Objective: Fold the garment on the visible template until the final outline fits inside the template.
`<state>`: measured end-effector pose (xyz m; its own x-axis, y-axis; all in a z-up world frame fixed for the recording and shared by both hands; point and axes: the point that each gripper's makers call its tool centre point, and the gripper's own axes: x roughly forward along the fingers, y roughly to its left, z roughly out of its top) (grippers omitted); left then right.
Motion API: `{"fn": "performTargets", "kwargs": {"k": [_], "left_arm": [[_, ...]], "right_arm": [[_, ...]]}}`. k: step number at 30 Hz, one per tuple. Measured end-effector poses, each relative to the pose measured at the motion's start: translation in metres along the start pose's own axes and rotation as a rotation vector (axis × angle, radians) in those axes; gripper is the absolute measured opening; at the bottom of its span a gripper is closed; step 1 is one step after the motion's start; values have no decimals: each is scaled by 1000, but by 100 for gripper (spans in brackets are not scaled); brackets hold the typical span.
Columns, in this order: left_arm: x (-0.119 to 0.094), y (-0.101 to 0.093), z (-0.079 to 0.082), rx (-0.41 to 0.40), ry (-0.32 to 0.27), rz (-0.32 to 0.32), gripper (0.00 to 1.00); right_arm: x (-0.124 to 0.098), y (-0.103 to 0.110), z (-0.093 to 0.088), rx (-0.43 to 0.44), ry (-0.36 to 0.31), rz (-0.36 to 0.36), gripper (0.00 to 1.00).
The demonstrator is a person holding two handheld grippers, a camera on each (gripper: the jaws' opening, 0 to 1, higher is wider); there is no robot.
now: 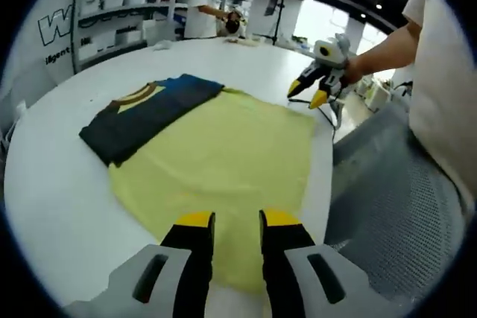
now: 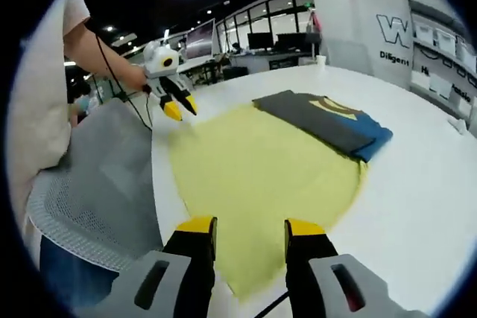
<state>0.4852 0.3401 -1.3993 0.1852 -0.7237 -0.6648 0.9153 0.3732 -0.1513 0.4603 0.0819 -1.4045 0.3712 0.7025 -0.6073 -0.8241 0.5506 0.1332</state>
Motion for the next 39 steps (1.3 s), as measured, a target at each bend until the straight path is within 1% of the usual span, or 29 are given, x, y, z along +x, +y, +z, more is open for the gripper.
{"fn": "performTargets", "kwargs": {"k": [2, 5, 7, 10, 13, 15, 18, 23, 26, 28, 32, 37, 39], "left_arm": [[0, -3, -9, 28, 32, -7, 20], [-2, -7, -18, 40, 54, -17, 20], [-3, -8, -25, 53, 71, -23, 19], [-6, -11, -30, 70, 90, -32, 20], [-8, -14, -37, 89, 111, -39, 19], [-8, -16, -42, 109, 127, -43, 19], [-9, -21, -47, 145, 152, -53, 20], [-11, -26, -52, 170, 168, -58, 20], [-11, -27, -61, 212, 201, -60, 20], [-11, -28, -65, 227, 212, -54, 20], [-11, -22, -70, 244, 227, -27, 18], [-9, -16, -71, 251, 236, -4, 15], [-8, -14, -70, 254, 242, 5, 13]], "right_arm": [[-2, 5, -6, -16, 15, 13, 30], [-4, 12, -19, -55, 54, 31, 29], [-5, 17, -25, -63, 68, 43, 26], [-6, 22, -34, -85, 96, 49, 25], [-7, 26, -46, -129, 138, 57, 24], [-8, 27, -48, -160, 149, 49, 23], [-10, 26, -49, -157, 149, 41, 22], [-13, 23, -52, -169, 154, 25, 22], [-15, 22, -55, -174, 163, 17, 22], [-17, 22, -57, -179, 169, 13, 21], [-18, 21, -60, -192, 176, 6, 20], [-19, 18, -63, -202, 188, -2, 19], [-19, 15, -64, -223, 198, -5, 19]]}}
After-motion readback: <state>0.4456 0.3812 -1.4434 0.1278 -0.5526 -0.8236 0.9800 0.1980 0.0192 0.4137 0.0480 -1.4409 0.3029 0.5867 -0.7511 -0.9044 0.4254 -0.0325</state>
